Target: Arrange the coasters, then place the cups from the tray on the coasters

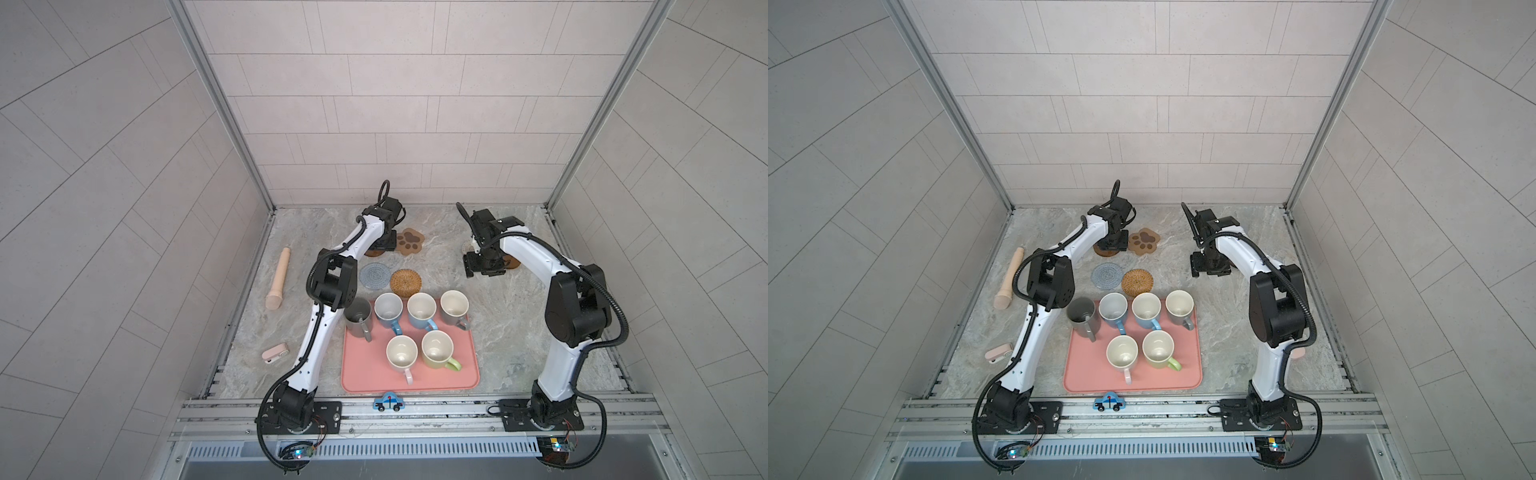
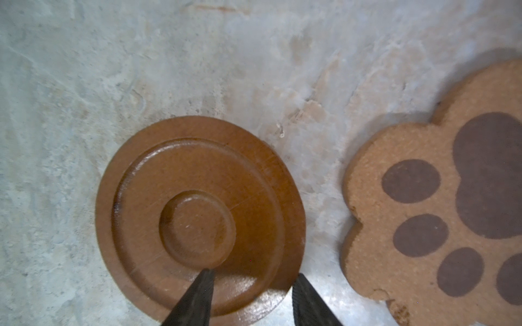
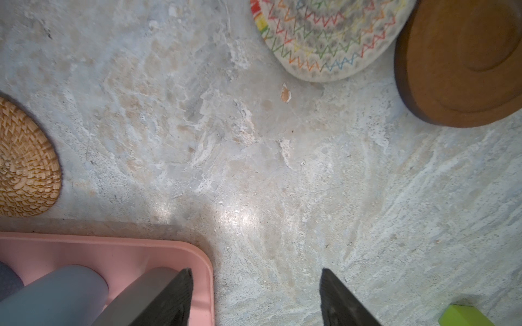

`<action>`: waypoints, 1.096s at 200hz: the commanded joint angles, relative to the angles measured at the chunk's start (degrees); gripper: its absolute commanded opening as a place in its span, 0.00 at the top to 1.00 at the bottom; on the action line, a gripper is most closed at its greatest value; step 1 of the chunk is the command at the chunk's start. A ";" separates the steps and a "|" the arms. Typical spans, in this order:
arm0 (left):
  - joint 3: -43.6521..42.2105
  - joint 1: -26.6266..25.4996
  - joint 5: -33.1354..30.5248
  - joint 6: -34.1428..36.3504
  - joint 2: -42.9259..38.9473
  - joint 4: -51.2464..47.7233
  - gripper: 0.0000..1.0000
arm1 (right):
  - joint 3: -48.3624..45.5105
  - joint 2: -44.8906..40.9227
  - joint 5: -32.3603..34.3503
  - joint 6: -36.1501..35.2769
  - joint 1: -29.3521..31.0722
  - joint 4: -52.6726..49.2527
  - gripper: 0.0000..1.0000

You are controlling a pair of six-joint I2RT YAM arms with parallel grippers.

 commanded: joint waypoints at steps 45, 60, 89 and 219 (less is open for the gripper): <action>1.52 0.23 -1.34 -0.22 -4.18 0.85 0.43 | 4.16 0.72 0.18 -0.82 0.20 -1.50 0.27; 1.52 0.22 -0.60 -0.79 -5.37 1.48 0.43 | 5.97 1.33 0.18 -1.33 0.16 -1.94 0.27; 1.43 0.05 1.79 -2.23 -6.93 2.86 0.43 | 8.47 2.51 -0.15 -2.43 0.16 -1.94 0.27; -8.95 -0.83 4.45 -7.25 -19.44 11.12 0.41 | 22.52 14.28 -2.37 -2.44 -1.37 0.84 0.27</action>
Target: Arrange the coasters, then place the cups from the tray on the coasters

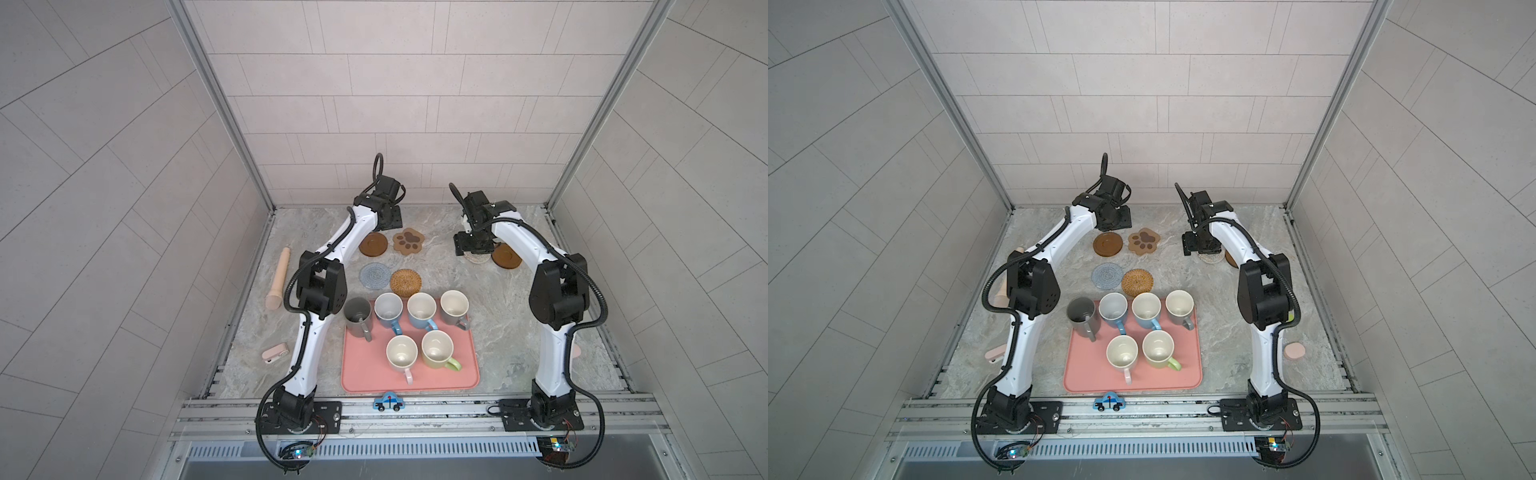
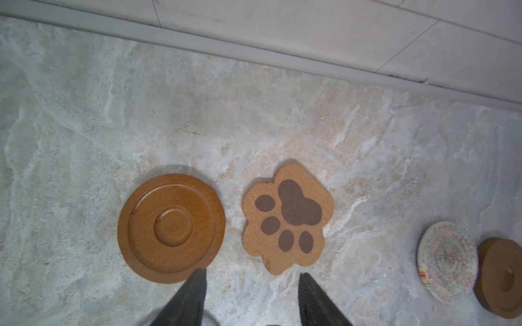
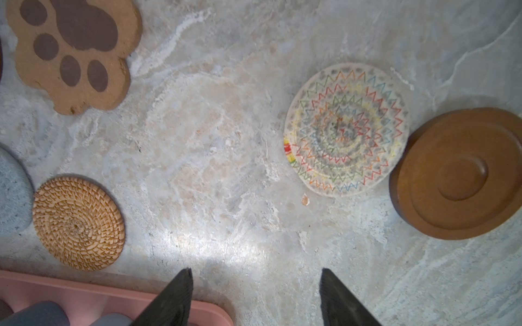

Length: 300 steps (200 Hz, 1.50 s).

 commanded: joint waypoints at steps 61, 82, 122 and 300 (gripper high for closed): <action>-14.93 -0.13 -2.38 -3.81 -11.92 9.70 0.40 | 12.57 11.94 0.92 4.58 -4.08 -1.29 0.27; -17.16 -0.09 -2.71 -4.76 -13.24 11.28 0.40 | 14.38 14.98 0.35 5.71 -4.90 -1.00 0.27; -19.31 -0.12 -1.19 -5.02 -14.68 10.80 0.39 | 18.11 19.39 -0.01 6.50 -5.82 -0.93 0.28; -21.83 0.14 -1.96 -6.16 -16.29 11.37 0.39 | 18.64 26.36 -8.83 10.72 -7.27 2.85 0.30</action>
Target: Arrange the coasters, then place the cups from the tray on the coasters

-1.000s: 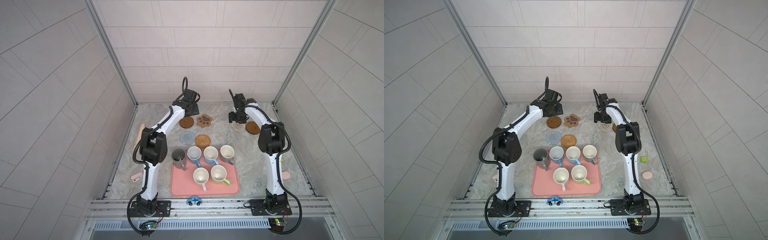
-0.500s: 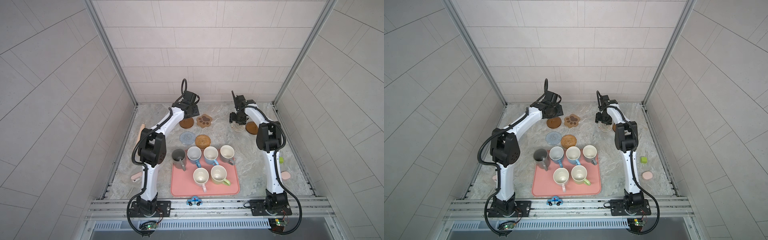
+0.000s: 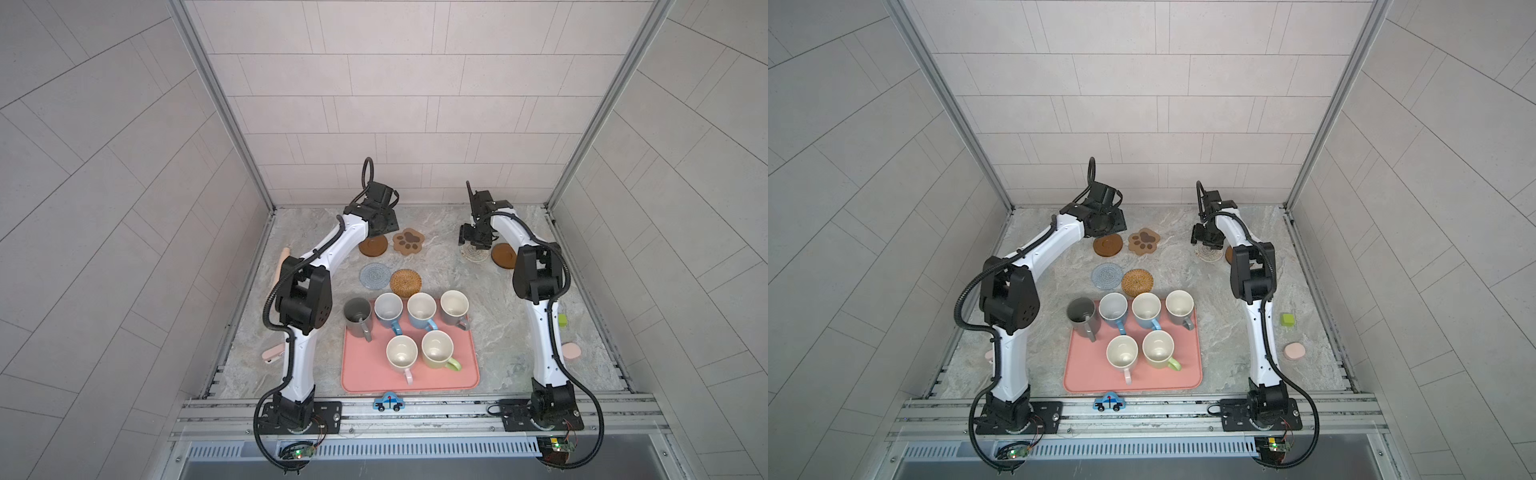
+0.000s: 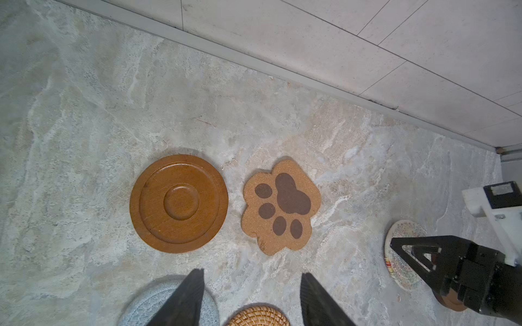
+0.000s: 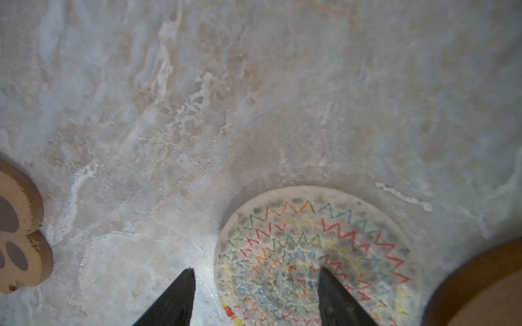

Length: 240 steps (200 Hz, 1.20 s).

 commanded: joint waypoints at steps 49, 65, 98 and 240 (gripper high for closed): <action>0.37 0.53 -1.70 -0.13 -2.60 -0.93 0.39 | 2.14 6.06 -5.17 3.01 2.13 0.18 0.31; 0.79 0.53 -2.07 -0.04 -2.54 -1.15 0.39 | 3.13 6.86 -5.72 3.32 2.82 0.23 0.31; 0.58 0.53 -2.84 0.31 -3.05 -1.32 0.39 | 3.80 7.92 -6.70 3.59 4.33 0.43 0.31; 0.17 0.53 -3.18 -0.12 -3.73 -1.42 0.39 | 6.51 10.94 -9.51 5.43 7.53 1.36 0.32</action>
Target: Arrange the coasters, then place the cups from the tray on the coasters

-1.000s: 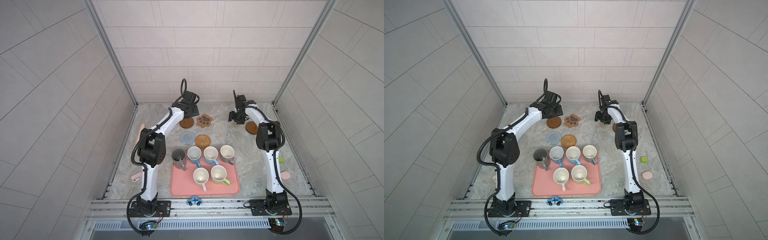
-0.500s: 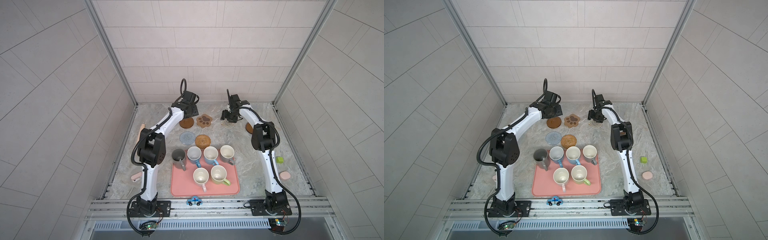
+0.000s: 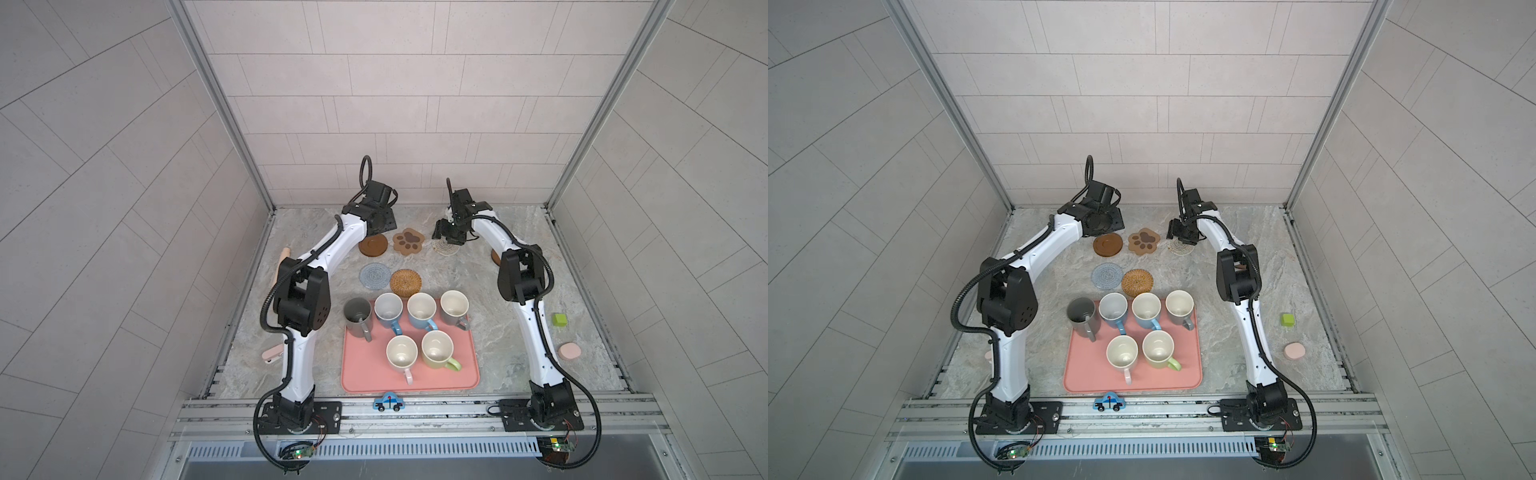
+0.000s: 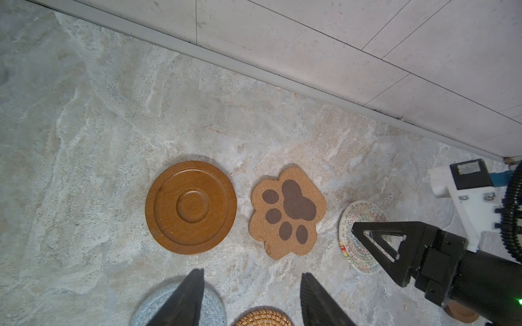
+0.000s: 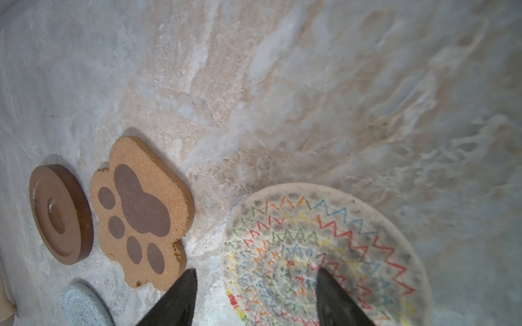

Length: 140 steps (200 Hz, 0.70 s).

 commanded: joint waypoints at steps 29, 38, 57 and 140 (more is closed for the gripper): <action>0.21 0.37 -1.34 -0.04 -2.95 -1.08 0.39 | -1.67 5.12 -0.36 1.08 0.97 -4.84 0.32; 0.21 0.33 -1.39 0.04 -3.00 -1.09 0.39 | -1.66 5.12 -0.44 1.10 1.06 -4.81 0.32; 0.08 0.37 -1.33 0.00 -2.99 -1.09 0.39 | -1.69 5.12 -0.38 1.00 1.07 -4.86 0.32; 0.07 0.33 -0.86 0.13 -2.86 -0.96 0.39 | -1.65 4.51 1.05 0.38 1.05 -6.26 0.32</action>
